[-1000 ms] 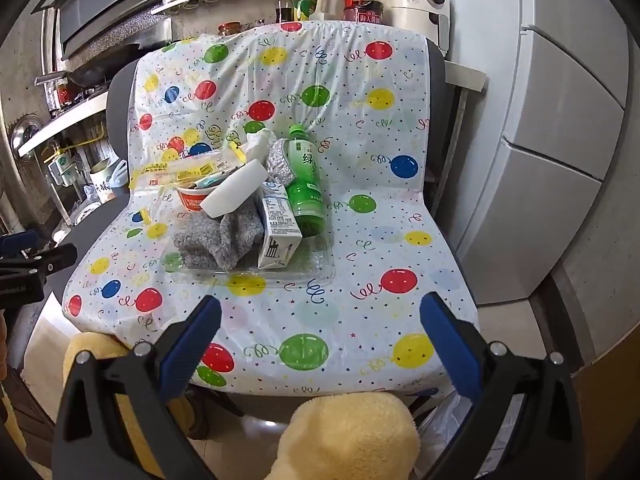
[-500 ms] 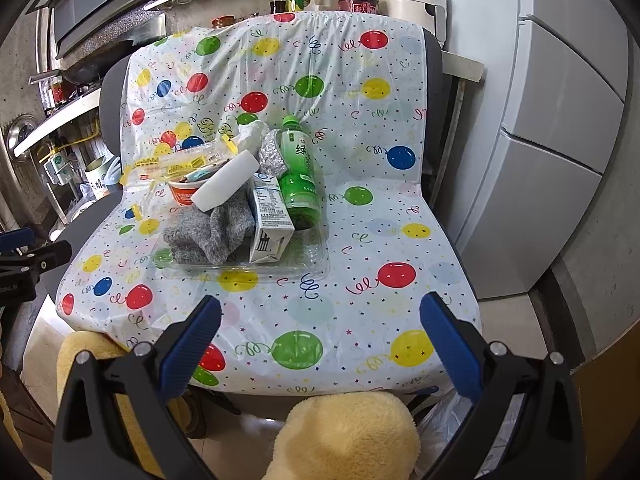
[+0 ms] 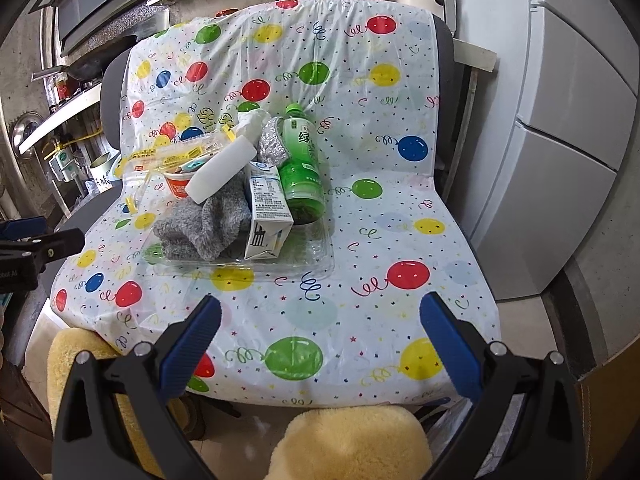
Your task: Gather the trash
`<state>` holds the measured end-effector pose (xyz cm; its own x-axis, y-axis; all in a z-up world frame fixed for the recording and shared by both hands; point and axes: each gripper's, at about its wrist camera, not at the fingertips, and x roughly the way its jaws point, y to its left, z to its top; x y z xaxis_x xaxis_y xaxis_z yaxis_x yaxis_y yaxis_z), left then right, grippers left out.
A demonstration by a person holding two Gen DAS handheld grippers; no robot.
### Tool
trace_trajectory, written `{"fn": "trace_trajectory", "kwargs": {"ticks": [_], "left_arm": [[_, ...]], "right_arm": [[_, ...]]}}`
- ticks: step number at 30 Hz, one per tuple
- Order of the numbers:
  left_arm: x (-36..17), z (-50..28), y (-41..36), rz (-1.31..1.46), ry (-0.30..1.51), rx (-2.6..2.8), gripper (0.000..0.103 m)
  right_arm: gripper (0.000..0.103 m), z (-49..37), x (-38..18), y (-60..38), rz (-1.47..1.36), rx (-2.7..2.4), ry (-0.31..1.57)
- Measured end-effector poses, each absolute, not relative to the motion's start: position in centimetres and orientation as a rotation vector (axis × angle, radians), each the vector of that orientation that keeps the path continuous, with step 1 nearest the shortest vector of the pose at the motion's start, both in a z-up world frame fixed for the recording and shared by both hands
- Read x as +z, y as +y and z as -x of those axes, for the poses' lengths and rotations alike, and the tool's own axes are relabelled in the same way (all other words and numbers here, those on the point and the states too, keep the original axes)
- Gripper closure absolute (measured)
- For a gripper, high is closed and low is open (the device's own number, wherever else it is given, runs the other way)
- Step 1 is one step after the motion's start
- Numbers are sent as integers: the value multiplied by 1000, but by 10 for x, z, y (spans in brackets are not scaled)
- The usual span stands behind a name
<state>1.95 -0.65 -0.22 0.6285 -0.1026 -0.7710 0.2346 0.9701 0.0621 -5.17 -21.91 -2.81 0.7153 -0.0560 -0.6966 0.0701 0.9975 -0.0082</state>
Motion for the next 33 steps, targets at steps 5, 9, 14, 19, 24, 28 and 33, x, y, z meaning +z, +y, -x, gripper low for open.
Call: {"fn": "trace_trajectory", "kwargs": {"ticks": [5,9,14,19,24,28,33], "left_arm": [[-8,-29,-12,-145,855,-187,7],[-15,-37,-18,-138,860,-166,7],[-18,-41,-23,-122,863,-160,7],[-22,-48,-24,-112,873,-134,7],[-22,-49,-24,-88,881,-135,7],[-17,-44,-25,-110,860,-126,7],[-12,-35,-23,-169,842,-76,7]], "right_arm": [[6,45,-40,-224,-29,-62,770],[6,41,-48,-229,-44,-43,777],[6,37,-56,-238,-55,-31,785],[6,35,-60,-248,-76,-30,787],[6,33,-62,-255,-91,-39,798],[6,36,-60,-253,-91,-42,800],[6,39,-54,-247,-77,-49,812]]}}
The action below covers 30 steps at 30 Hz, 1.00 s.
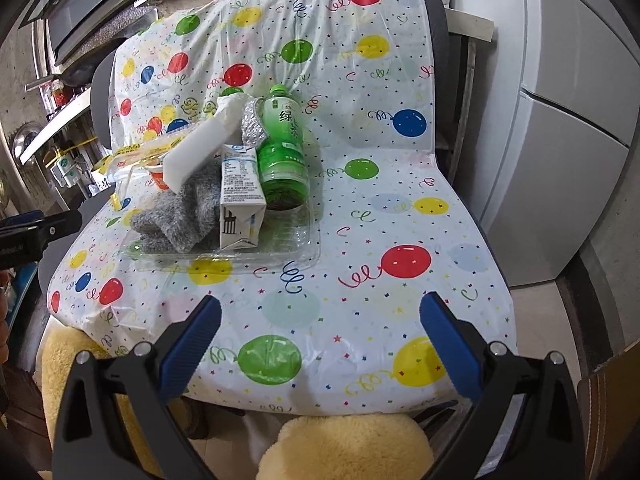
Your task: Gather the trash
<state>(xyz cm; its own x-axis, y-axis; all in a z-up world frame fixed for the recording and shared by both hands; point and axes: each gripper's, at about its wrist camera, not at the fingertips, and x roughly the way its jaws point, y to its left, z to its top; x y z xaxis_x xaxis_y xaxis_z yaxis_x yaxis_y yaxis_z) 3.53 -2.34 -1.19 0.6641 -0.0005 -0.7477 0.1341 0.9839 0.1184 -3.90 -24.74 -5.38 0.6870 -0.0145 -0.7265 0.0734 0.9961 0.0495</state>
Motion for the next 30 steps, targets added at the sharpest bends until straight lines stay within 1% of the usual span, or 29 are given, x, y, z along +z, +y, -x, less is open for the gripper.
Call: {"fn": "trace_trajectory", "kwargs": {"ticks": [9,20,26,30], "left_arm": [[7,-22,-12,-184,810,-54,7],[11,-25,12,-115,844,-49,7],[7,-29,18,-117,851,-80,7],[7,-32,24,-106,845,-74,7]], "right_arm": [[6,47,-24,-230,-18,-95,785],[6,43,11,-222,-3,-127,737],[6,40,19,-210,46,-119,693],[6,36,18,-200,66,-114,703]]}}
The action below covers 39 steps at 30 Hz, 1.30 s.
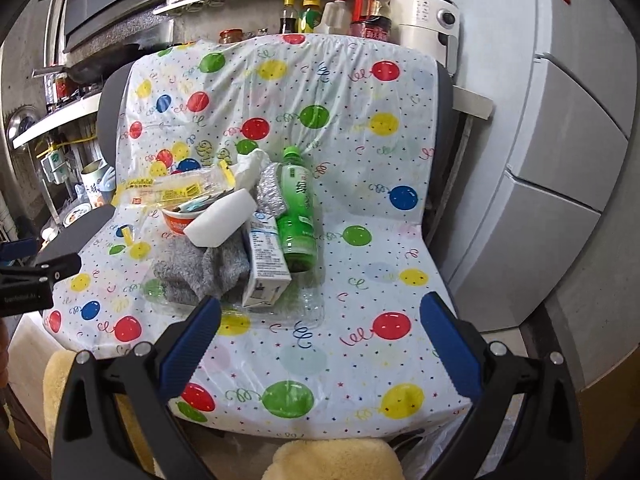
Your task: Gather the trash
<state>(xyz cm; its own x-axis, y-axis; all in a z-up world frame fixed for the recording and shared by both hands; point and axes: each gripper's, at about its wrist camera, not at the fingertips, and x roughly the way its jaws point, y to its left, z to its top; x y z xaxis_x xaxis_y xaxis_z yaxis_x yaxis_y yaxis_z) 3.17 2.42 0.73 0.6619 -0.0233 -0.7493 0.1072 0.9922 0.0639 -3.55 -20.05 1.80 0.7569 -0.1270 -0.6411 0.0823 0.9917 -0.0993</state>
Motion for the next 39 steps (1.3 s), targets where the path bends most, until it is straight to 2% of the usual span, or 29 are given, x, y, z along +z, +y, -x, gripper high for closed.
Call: {"fn": "trace_trajectory", "kwargs": {"ticks": [11,22,23,24,30,37,39], "left_arm": [[8,-49,44,-111,815,-37,7],[-10,-85,67,-100,839,-1,8],[-13,-88,69,-96,851,-12,9],[-18,-92,71,-92,867,-23,11],[-28,-102,79,-79,863,-38,9],[-39,-108,76,-115,856,-69,9],[-41,-110,76,-121,855,-53,9]], "right_arm": [[6,4,16,-188,27,4,668],[6,-49,-8,-162,17,55,747],[10,-54,-11,-160,13,65,754],[21,-58,-13,-158,12,72,759],[37,-86,-25,-151,-31,143,808],[38,-124,-33,-169,-238,162,866],[42,-135,-39,-171,-270,158,893]]}}
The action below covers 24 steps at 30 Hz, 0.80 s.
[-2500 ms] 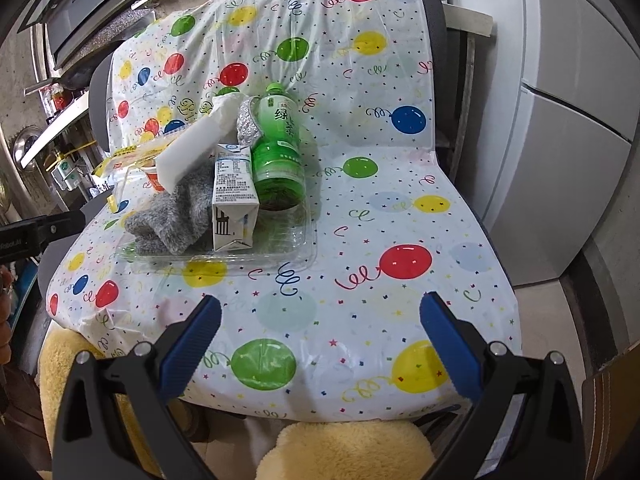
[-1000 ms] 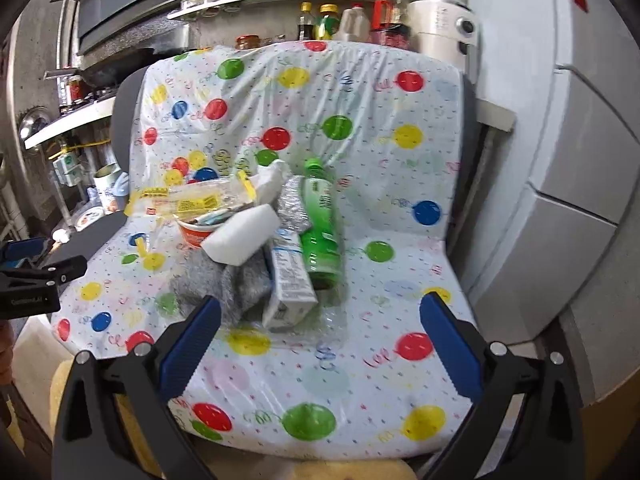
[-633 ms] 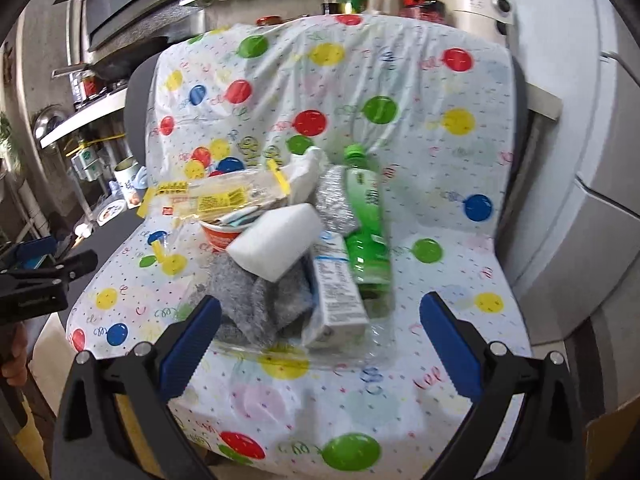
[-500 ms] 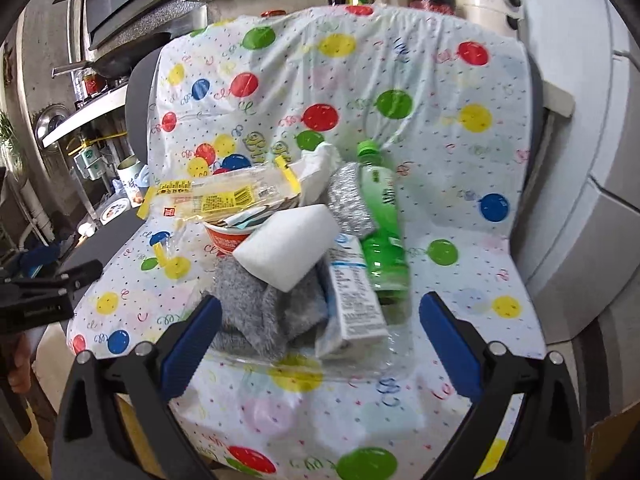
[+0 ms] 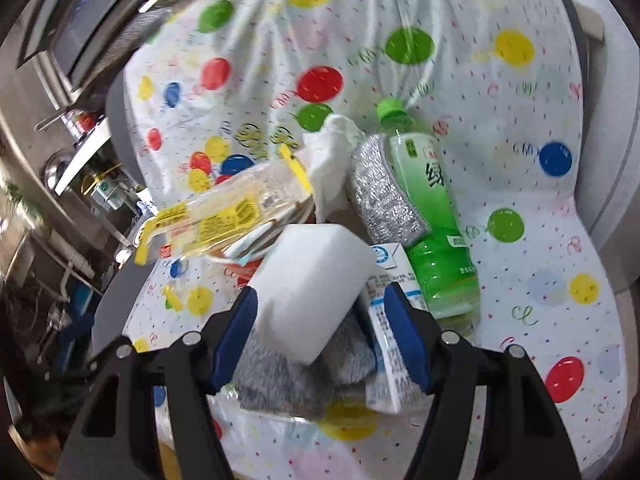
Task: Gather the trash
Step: 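Grasp the white sponge with the right gripper while the left gripper approaches the yellow wrapper, then grasp the yellow snack wrapper with the left gripper and lift it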
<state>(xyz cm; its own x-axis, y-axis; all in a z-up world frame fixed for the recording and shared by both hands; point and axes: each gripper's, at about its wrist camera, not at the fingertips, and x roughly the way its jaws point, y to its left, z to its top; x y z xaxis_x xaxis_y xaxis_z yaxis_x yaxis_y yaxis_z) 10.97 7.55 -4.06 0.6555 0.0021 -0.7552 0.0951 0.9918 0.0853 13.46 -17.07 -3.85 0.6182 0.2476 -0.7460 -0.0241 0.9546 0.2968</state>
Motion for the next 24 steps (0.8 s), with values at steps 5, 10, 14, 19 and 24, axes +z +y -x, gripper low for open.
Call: {"fn": "trace_trajectory", "kwargs": {"ticks": [5,10,14,19,24], "left_arm": [[-38,-111,82,-61,860,-58,9],[-32,-108,88,-25,861,-50,10],[-27,-106,83,-45,841,-50,11],[-20,-122,69,-22,806,-127,12],[-10,-162,83,72,806,-105,30]], "right_arm": [[58,-139,-40,-159,-249,160,887],[64,-114,-14,-152,-180,156,760],[65,-82,11,-154,-82,94,624],[65,-51,24,-166,10,41,532],[65,-39,16,-176,62,4,540]]}}
